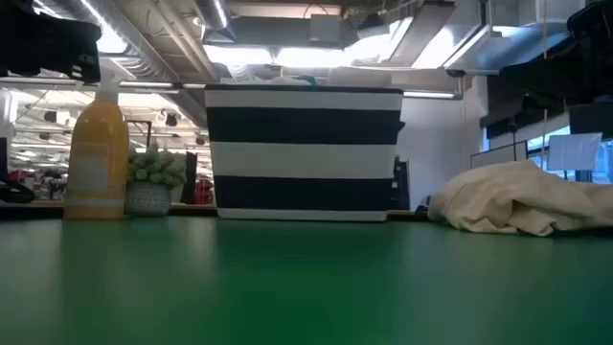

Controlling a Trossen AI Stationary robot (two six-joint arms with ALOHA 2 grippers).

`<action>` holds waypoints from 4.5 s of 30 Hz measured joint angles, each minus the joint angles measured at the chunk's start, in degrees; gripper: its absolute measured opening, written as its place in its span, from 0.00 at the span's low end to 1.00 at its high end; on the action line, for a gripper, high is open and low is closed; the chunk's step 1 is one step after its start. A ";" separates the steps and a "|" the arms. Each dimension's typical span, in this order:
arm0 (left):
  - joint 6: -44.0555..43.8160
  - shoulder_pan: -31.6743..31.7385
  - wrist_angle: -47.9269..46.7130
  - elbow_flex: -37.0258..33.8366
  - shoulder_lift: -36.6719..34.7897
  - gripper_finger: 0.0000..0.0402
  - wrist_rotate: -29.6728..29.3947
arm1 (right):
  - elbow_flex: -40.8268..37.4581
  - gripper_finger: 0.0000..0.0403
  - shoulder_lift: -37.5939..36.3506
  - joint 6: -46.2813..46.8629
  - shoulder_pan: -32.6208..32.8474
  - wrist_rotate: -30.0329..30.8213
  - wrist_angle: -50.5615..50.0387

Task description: Fold laundry

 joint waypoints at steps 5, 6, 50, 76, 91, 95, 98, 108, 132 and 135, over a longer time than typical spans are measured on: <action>0.00 0.01 -0.01 0.02 0.00 0.00 0.00 | 0.00 0.01 -0.02 0.00 0.00 0.00 -0.02; 0.00 0.02 -0.01 0.02 0.00 0.00 0.00 | 0.00 0.01 -0.02 0.00 0.00 0.00 -0.02; 0.00 0.01 0.00 0.02 0.00 0.00 0.00 | 0.00 0.01 0.00 0.00 0.00 0.01 -0.02; 0.00 0.01 0.01 0.02 0.00 0.00 0.00 | 0.01 0.01 0.00 0.00 0.00 0.01 0.00; 0.00 0.00 0.23 0.01 0.00 0.00 0.00 | 0.00 0.01 -0.02 -0.01 0.00 0.01 -0.01; 0.01 0.00 1.25 0.02 0.00 0.00 -0.11 | 0.00 0.01 -0.01 -0.01 0.00 0.01 -0.01; 0.00 0.00 3.86 0.02 0.00 0.00 -4.29 | 0.00 0.01 0.00 0.00 0.00 0.02 0.00; 3.06 0.73 15.82 0.02 0.00 0.00 -17.12 | -0.05 0.01 0.00 0.22 0.00 -0.33 5.70; 8.68 17.84 21.63 12.16 11.58 0.00 -0.55 | -0.03 0.01 0.00 0.00 0.00 12.70 9.81; 9.12 21.53 21.21 15.53 16.95 0.00 -0.55 | -0.02 0.01 0.00 0.00 0.00 12.70 9.84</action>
